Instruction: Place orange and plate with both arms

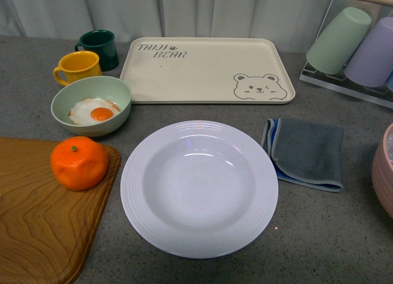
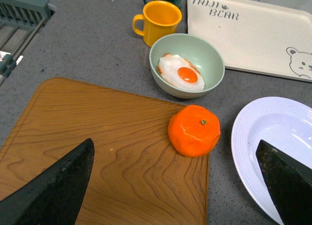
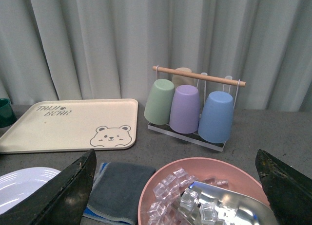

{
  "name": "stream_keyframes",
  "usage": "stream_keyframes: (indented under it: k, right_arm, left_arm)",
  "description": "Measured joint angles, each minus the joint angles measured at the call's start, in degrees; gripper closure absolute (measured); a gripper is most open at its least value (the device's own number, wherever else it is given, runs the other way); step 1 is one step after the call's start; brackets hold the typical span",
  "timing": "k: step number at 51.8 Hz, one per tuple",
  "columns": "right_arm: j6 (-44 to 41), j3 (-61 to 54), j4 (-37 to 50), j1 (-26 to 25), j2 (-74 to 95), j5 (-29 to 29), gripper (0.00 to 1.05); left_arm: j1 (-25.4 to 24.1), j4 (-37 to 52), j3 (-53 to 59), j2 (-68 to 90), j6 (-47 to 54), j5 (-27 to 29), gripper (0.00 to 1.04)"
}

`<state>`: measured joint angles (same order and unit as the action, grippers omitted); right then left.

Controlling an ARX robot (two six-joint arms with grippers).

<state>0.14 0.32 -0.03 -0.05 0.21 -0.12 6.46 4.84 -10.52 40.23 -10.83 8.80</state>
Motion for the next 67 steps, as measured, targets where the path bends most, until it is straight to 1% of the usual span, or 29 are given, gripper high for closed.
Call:
stream_keyframes:
  k: [8, 10, 13, 19, 30, 40, 43, 46, 56, 67]
  right_arm:
    - [0.0, 0.0, 0.0, 0.0, 0.0, 0.0, 0.09]
    - [0.0, 0.0, 0.0, 0.0, 0.0, 0.0, 0.09]
    - [0.0, 0.0, 0.0, 0.0, 0.0, 0.0, 0.09]
    - [0.0, 0.0, 0.0, 0.0, 0.0, 0.0, 0.09]
    - [0.0, 0.0, 0.0, 0.0, 0.0, 0.0, 0.09]
    - [0.0, 0.0, 0.0, 0.0, 0.0, 0.0, 0.09]
    - [0.0, 0.0, 0.0, 0.0, 0.0, 0.0, 0.09]
    - [0.0, 0.0, 0.0, 0.0, 0.0, 0.0, 0.09]
    - [0.0, 0.0, 0.0, 0.0, 0.0, 0.0, 0.09]
    - [0.0, 0.0, 0.0, 0.0, 0.0, 0.0, 0.09]
  left_arm:
    - [0.04, 10.27, -4.33, 18.97, -0.42, -1.62, 0.07]
    - [0.04, 12.72, -6.45, 25.7, -0.42, -2.32, 0.07]
    - [0.04, 13.2, -9.05, 32.28, -0.44, -4.2, 0.07]
    - [0.42, 13.05, -13.84, 42.86, 0.24, -4.79, 0.07]
    - [0.48, 12.0, -18.53, 48.72, 0.68, -8.48, 0.07]
    - [0.59, 9.07, -22.71, 52.24, 2.84, -8.59, 0.07]
    - [1.07, 8.11, -23.89, 53.96, 2.89, -9.49, 0.07]
    - [1.55, 7.43, -24.52, 55.32, 3.23, -8.72, 0.07]
    - [2.69, 7.13, -25.68, 58.27, 2.56, -9.29, 0.07]
    - [3.48, 5.73, -28.11, 62.6, 2.6, -8.35, 0.07]
